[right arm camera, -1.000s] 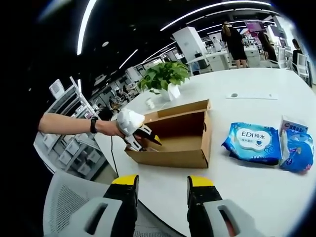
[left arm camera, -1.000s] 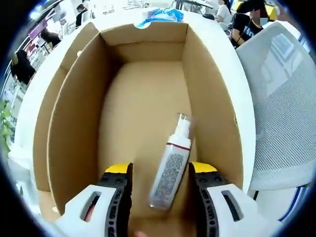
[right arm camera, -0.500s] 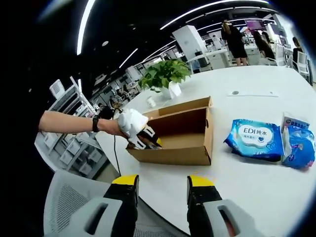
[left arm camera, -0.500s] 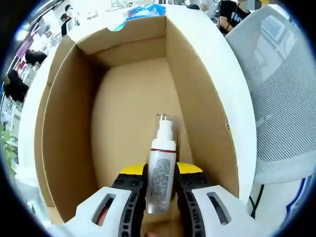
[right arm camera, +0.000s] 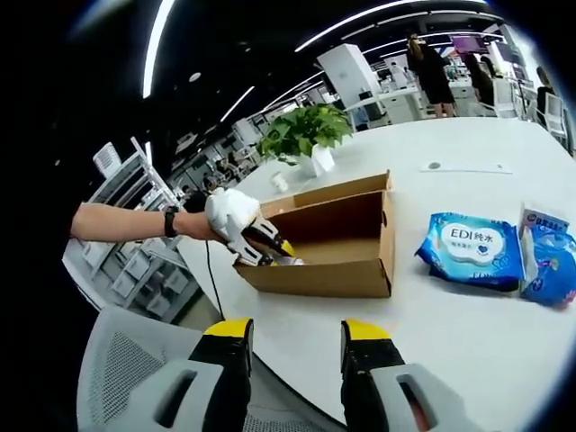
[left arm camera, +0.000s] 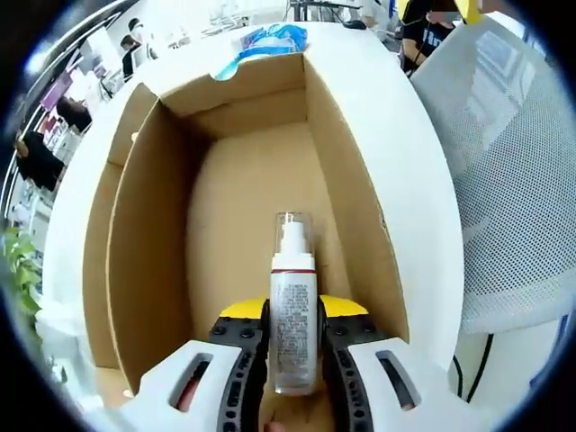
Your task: Operate the shoe box by opening the lid, removing the specified soft item, and placing it in the target area until the item is outside and the box remains undamaged.
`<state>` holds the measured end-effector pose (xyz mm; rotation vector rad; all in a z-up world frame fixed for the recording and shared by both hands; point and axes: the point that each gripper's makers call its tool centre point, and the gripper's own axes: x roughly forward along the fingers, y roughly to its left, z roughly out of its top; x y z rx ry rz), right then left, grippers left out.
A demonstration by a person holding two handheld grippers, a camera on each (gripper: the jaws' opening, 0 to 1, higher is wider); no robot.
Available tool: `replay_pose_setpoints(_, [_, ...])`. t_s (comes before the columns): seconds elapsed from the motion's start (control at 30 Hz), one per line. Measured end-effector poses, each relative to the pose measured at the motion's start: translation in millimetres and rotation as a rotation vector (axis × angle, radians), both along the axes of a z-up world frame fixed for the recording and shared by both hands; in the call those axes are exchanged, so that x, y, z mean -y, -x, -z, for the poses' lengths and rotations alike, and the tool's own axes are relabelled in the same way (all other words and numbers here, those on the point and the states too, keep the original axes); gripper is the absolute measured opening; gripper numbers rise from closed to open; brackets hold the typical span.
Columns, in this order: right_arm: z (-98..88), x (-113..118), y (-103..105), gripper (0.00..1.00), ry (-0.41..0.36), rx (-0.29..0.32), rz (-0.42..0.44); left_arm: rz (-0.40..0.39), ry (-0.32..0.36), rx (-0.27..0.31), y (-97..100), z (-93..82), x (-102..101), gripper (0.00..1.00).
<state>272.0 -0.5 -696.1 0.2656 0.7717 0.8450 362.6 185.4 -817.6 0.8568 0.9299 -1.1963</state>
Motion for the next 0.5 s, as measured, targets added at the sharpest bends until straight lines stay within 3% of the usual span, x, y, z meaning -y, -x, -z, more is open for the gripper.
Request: replay_pose_setpoints(0.5, [0.5, -9, -5, 0.36, 0.002, 0.013, -0.027, 0.011, 0.090, 0.083, -2.5, -43.0, 18, 0.20])
